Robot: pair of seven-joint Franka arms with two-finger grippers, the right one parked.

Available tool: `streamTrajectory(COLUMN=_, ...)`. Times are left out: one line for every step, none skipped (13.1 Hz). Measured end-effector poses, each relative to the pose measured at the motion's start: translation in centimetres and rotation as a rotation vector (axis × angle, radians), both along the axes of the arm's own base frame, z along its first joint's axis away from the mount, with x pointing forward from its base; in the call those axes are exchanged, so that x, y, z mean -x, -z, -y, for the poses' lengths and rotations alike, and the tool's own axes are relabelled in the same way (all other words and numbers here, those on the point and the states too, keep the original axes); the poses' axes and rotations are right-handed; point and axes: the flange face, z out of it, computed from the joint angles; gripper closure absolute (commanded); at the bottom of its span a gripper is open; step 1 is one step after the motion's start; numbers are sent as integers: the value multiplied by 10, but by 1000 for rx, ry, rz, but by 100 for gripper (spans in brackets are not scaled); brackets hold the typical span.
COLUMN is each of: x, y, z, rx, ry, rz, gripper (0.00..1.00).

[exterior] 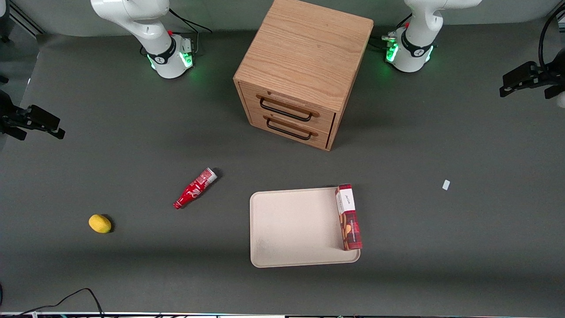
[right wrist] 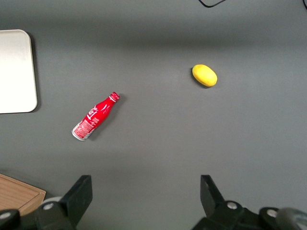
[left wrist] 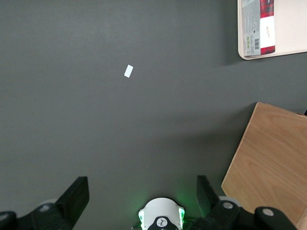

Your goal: Place red cookie box on tray

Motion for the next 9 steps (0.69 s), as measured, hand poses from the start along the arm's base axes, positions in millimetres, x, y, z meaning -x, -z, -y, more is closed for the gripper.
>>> streamTrajectory(x=11, y=5, z=-4, rx=7, ry=-3, rz=6, gripper=0)
streamTrajectory(x=22, y=8, z=-7, rx=12, ry=-6, rz=8, gripper=0)
streamTrajectory(x=32, y=7, z=-8, rx=15, ry=-8, rz=12, gripper=0)
streamTrajectory(x=38, y=4, z=-10, rx=16, ry=-9, rz=18, gripper=0)
streamTrajectory(x=41, y=0, z=-10, rx=17, ry=-10, rz=28, gripper=0)
streamTrajectory(x=42, y=-2, z=-10, rx=17, ry=-10, rz=34, gripper=0)
streamTrajectory(x=40, y=-3, z=-10, rx=16, ry=-9, rz=35, gripper=0)
streamTrajectory(x=38, y=-2, z=-9, rx=16, ry=-7, rz=28, gripper=0)
streamTrajectory(x=35, y=-3, z=-9, rx=15, ry=-6, rz=18, gripper=0)
